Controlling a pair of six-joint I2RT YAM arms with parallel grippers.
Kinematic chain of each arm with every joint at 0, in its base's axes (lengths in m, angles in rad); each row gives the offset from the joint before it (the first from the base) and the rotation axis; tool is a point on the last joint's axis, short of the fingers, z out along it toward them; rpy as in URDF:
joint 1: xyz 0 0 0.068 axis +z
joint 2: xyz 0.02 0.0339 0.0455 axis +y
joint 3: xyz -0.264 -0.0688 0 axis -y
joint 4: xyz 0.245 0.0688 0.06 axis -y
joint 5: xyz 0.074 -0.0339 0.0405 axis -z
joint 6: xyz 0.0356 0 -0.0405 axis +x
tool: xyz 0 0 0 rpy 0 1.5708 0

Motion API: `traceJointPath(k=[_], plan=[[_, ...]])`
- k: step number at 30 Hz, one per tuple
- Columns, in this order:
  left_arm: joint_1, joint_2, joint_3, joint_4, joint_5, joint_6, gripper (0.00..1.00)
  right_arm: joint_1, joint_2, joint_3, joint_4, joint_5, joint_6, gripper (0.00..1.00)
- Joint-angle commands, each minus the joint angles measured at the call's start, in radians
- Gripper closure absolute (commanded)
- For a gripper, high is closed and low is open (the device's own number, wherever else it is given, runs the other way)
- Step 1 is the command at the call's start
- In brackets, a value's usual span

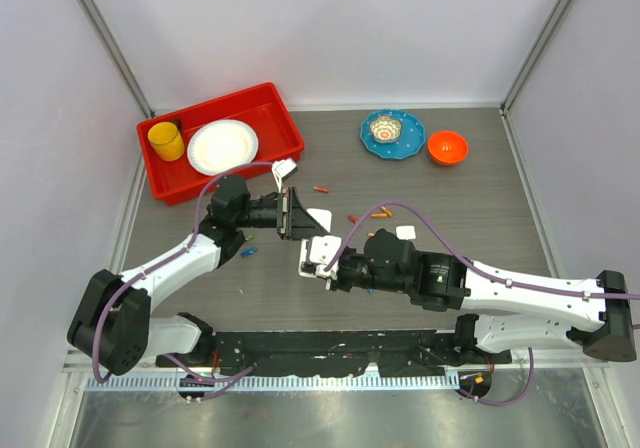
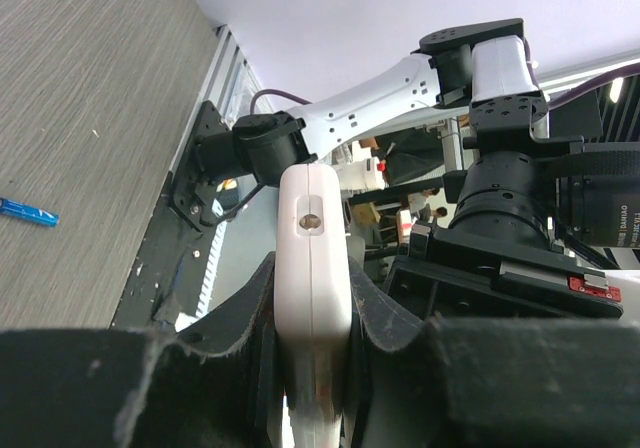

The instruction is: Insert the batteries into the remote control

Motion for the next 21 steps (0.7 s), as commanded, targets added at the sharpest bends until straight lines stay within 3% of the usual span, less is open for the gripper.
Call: traceJointPath(k=[1,21], plan=[[-0.003,-0.016,0.014,0.05,-0.003,-0.002,1.0,0.008,0.002,0.044,-0.029,-0.039,0.006,0.99],[-0.003,-0.068,0.016,0.057,-0.037,-0.012,1.0,0.007,0.009,0.065,-0.225,0.062,0.008,0.99]])
